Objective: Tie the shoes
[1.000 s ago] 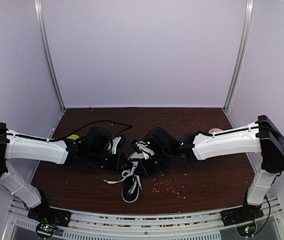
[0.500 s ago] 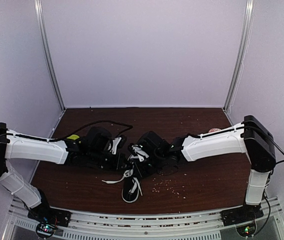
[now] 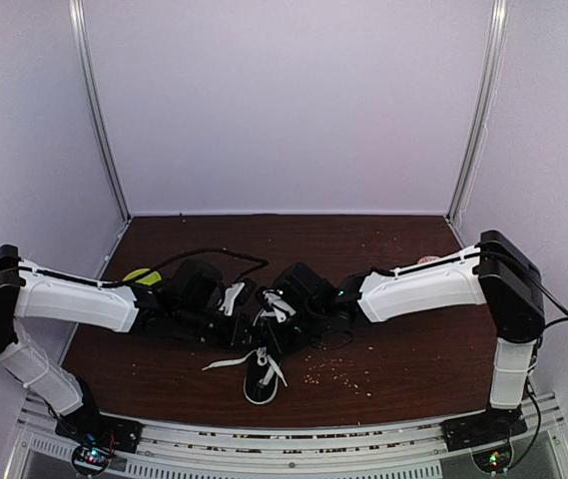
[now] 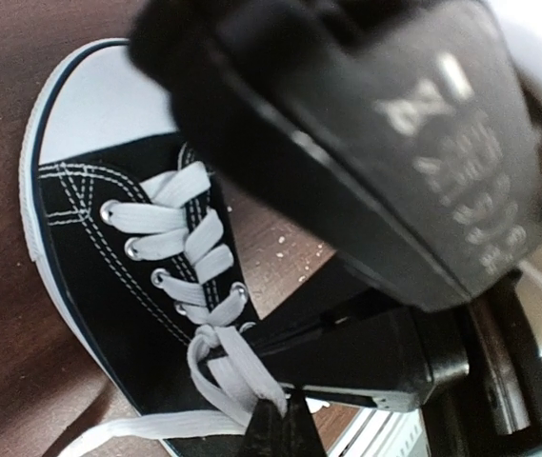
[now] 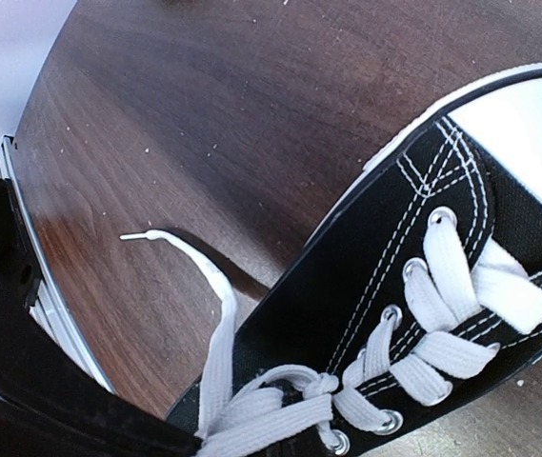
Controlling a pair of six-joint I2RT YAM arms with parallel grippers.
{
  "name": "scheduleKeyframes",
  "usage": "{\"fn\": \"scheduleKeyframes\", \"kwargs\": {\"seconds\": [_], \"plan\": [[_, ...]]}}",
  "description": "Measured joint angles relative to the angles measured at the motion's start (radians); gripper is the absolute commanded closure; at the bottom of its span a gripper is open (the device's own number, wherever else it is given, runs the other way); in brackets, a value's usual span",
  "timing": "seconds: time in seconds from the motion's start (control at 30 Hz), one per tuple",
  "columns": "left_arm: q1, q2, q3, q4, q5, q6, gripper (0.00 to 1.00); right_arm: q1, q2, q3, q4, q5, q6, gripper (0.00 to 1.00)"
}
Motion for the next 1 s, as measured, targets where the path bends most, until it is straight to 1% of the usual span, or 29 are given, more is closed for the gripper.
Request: {"fn": "scheduleKeyframes", "kwargs": {"seconds": [0.1,0.27,0.3,0.43,0.57,0.7,1.0], "plan": [[0.000,0.000,-0.001,0.013,0.013,0.004,0.91,0.000,0.001,0.000,0.005,0.000,0.003,1.00],[0.000,-0.006,-0.001,0.003,-0.015,0.023,0.75,-0.002,0.001,0.000,0.011,0.000,0.006,1.00],[0.001,-0.013,-0.001,-0.006,-0.027,0.025,0.73,-0.002,0.001,0.000,0.013,0.000,0.007,1.00],[0.010,-0.055,-0.001,-0.031,-0.076,0.020,0.72,-0.003,0.001,-0.002,0.018,0.000,0.007,1.00],[0.024,-0.064,-0.001,-0.043,-0.119,0.003,0.71,-0.003,0.001,-0.004,0.021,0.000,0.007,1.00],[0.034,-0.047,0.002,-0.054,-0.141,-0.014,0.74,-0.003,0.001,-0.010,0.027,0.000,0.007,1.00],[0.047,0.017,0.021,-0.103,-0.175,-0.032,0.74,-0.003,0.001,-0.016,0.039,0.000,0.010,1.00]]}}
